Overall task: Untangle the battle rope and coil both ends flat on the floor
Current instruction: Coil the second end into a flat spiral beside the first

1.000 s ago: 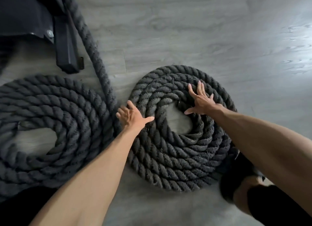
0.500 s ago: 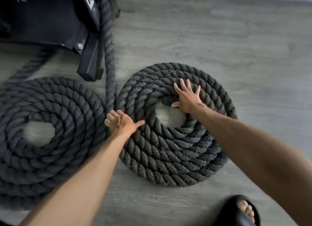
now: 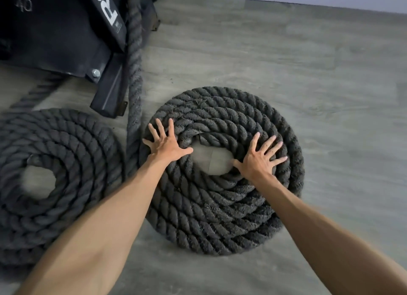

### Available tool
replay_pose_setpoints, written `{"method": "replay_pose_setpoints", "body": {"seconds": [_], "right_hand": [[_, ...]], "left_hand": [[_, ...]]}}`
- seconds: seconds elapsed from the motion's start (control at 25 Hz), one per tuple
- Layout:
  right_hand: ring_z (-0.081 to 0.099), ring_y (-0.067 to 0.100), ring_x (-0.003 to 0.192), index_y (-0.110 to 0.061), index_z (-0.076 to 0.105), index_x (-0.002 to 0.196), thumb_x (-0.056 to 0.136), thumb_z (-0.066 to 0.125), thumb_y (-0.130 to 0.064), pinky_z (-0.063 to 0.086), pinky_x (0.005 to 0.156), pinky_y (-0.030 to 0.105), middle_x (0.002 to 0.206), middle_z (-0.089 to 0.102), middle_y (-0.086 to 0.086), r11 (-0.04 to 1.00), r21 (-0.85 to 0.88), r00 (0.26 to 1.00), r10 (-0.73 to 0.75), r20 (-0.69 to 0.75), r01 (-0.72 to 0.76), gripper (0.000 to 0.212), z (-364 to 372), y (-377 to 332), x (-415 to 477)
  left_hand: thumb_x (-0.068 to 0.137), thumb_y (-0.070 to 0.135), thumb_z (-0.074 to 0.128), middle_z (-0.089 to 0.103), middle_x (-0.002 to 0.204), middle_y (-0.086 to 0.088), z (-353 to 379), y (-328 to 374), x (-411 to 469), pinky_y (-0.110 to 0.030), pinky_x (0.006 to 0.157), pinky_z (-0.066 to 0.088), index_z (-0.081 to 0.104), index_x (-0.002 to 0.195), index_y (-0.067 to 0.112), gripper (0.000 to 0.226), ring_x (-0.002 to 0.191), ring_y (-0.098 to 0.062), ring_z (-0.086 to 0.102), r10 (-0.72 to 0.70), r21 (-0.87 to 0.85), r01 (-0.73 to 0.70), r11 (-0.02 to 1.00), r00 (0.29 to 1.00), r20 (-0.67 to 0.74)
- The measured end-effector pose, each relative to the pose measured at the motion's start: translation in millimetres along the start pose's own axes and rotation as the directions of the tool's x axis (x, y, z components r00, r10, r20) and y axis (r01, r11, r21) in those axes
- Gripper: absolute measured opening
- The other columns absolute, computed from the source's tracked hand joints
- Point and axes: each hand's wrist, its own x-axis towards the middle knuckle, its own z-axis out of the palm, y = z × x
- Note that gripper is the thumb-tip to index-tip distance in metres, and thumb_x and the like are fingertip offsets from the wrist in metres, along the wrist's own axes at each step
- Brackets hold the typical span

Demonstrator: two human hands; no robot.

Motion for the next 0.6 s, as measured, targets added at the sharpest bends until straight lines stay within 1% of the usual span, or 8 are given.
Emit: {"method": "replay_pose_setpoints", "body": {"seconds": [0.08, 0.2, 0.28, 0.36, 0.44, 0.48, 0.6], "right_hand": [[-0.027, 0.057, 0.142, -0.015, -0.022, 0.157, 0.084, 0.06, -0.071, -0.002, 0.107, 0.082, 0.156, -0.03, 0.033, 0.996, -0.055, 0.997, -0.07, 0.028, 0.072, 0.123, -24, -3, 34], [-0.026, 0.054, 0.144, -0.019, -0.023, 0.157, 0.082, 0.059, -0.075, -0.001, 0.109, 0.08, 0.157, -0.03, 0.03, 0.972, -0.151, 0.982, -0.173, 0.071, 0.182, 0.124, -58, -13, 83], [-0.027, 0.051, 0.145, -0.023, -0.022, 0.157, 0.08, 0.06, -0.075, -0.003, 0.11, 0.078, 0.159, -0.03, 0.026, 0.95, -0.186, 0.966, -0.231, 0.118, 0.25, 0.124, -83, -23, 114], [-0.028, 0.046, 0.146, -0.027, -0.022, 0.157, 0.08, 0.063, -0.074, -0.003, 0.112, 0.077, 0.16, -0.031, 0.021, 0.925, -0.222, 0.948, -0.278, 0.154, 0.307, 0.124, -107, -37, 145], [-0.03, 0.042, 0.147, -0.03, -0.021, 0.157, 0.08, 0.065, -0.071, -0.003, 0.113, 0.075, 0.161, -0.032, 0.016, 0.903, -0.243, 0.93, -0.316, 0.185, 0.355, 0.123, -127, -55, 174], [-0.03, 0.041, 0.147, -0.031, -0.02, 0.157, 0.08, 0.067, -0.069, -0.004, 0.114, 0.074, 0.162, -0.032, 0.014, 0.893, -0.253, 0.923, -0.33, 0.197, 0.373, 0.123, -135, -62, 186], [-0.028, 0.038, 0.149, -0.034, -0.018, 0.158, 0.08, 0.073, -0.063, -0.004, 0.115, 0.072, 0.163, -0.03, 0.009, 0.878, -0.269, 0.917, -0.357, 0.18, 0.395, 0.123, -149, -83, 210]], "left_hand": [[0.067, 0.082, 0.061, -0.028, 0.159, -0.016, -15, 11, 6, -0.072, 0.11, 0.009, -0.02, 0.154, 0.025, 0.132, 0.146, -0.042, -0.022, -0.063, -0.047, 0.065, 0.997, 0.997, 0.043], [0.067, 0.086, 0.058, -0.022, 0.16, -0.02, -29, 29, 15, -0.07, 0.108, 0.018, -0.019, 0.155, 0.021, 0.133, 0.147, -0.044, -0.014, -0.165, -0.05, 0.169, 0.984, 0.984, 0.073], [0.064, 0.089, 0.056, -0.008, 0.161, -0.021, -37, 38, 25, -0.066, 0.104, 0.029, -0.01, 0.156, 0.017, 0.135, 0.146, -0.045, -0.002, -0.219, -0.045, 0.223, 0.974, 0.973, 0.072], [0.061, 0.091, 0.055, 0.009, 0.156, -0.019, -50, 43, 34, -0.059, 0.098, 0.038, 0.004, 0.155, 0.014, 0.132, 0.141, -0.044, 0.011, -0.242, -0.018, 0.243, 0.97, 0.969, 0.046], [0.06, 0.09, 0.057, 0.019, 0.15, -0.017, -65, 46, 48, -0.055, 0.098, 0.04, 0.015, 0.149, 0.011, 0.126, 0.139, -0.042, 0.017, -0.246, -0.04, 0.248, 0.968, 0.968, 0.049], [0.06, 0.09, 0.058, 0.022, 0.147, -0.016, -71, 48, 56, -0.054, 0.098, 0.04, 0.017, 0.146, 0.011, 0.124, 0.137, -0.041, 0.021, -0.249, -0.046, 0.253, 0.966, 0.966, 0.067], [0.054, 0.093, 0.058, 0.025, 0.144, -0.018, -86, 58, 84, -0.054, 0.101, 0.038, 0.017, 0.145, 0.012, 0.128, 0.133, -0.043, 0.029, -0.286, 0.016, 0.287, 0.958, 0.947, 0.147]]}}
